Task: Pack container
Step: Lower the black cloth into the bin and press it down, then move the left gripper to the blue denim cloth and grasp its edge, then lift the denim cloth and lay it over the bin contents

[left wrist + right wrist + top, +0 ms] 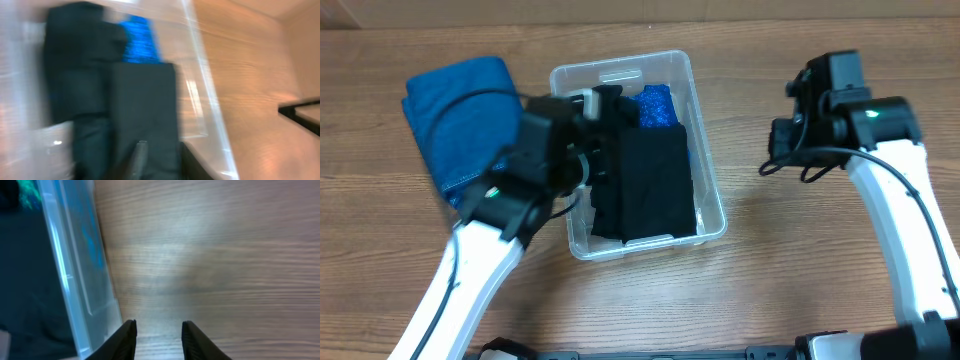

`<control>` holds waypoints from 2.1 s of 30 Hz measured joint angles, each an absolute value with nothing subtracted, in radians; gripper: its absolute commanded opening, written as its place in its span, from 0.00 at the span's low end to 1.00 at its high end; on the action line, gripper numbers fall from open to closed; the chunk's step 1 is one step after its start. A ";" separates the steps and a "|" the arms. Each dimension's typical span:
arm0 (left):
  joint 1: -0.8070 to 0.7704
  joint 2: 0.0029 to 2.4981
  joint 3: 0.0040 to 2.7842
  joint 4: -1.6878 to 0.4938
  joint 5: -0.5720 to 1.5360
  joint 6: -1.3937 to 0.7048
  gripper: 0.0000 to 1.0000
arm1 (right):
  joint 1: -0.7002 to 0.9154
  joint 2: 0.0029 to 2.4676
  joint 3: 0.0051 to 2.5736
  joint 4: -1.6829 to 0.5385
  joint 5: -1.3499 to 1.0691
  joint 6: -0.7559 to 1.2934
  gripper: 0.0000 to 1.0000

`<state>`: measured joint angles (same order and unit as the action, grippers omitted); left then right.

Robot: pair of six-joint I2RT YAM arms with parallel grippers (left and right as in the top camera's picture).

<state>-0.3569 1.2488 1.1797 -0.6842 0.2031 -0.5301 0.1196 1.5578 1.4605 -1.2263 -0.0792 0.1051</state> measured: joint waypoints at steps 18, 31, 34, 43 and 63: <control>0.099 1.200 1.180 -0.943 0.025 -0.498 0.84 | 0.271 1.665 1.283 -1.175 -0.396 -0.091 0.61; 0.586 1.442 1.355 -0.755 0.258 -0.288 1.00 | 0.046 1.665 1.282 -1.185 -0.118 0.093 1.00; 0.656 1.636 1.397 -0.698 0.343 -0.268 1.00 | 0.046 1.665 1.282 -1.182 -0.115 0.097 1.00; 0.674 2.124 1.447 -0.502 0.570 -0.206 1.00 | 0.046 1.665 1.282 -1.182 -0.115 0.101 1.00; 0.571 2.181 1.488 -0.522 0.840 -0.292 0.04 | 0.046 1.665 1.282 -1.225 -0.115 0.101 1.00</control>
